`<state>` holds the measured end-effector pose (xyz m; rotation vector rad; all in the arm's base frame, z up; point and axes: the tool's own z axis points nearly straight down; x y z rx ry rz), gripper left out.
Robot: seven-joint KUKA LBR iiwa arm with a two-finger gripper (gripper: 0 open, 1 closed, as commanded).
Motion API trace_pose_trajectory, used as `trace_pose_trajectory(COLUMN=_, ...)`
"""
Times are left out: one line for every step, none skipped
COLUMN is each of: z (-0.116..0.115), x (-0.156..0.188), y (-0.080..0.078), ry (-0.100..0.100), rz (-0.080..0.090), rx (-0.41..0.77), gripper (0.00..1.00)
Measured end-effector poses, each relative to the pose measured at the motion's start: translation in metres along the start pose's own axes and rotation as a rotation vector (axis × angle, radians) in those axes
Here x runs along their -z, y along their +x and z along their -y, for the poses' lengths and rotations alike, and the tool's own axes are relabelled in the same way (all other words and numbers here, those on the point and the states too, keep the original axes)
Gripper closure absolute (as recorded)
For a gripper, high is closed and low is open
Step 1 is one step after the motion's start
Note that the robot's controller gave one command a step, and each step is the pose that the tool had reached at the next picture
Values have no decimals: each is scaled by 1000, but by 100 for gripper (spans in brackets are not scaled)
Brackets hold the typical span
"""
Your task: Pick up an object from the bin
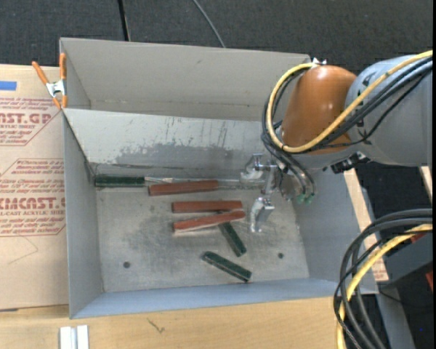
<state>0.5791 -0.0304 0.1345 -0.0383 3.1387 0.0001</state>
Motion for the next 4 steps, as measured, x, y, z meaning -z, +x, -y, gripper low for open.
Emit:
trace_pose_trajectory(z=0, x=-58, y=-7, ry=0, rz=18, rx=-86, gripper=100)
trace_pose_trajectory(z=0, x=-58, y=-7, ry=0, rz=18, rx=-86, gripper=100)
trace_pose_trajectory(z=19, x=54, y=0, ry=1, rz=0, rx=-55, gripper=100)
trace_pose_trajectory(z=19, x=54, y=0, ry=1, rz=0, rx=-55, gripper=100)
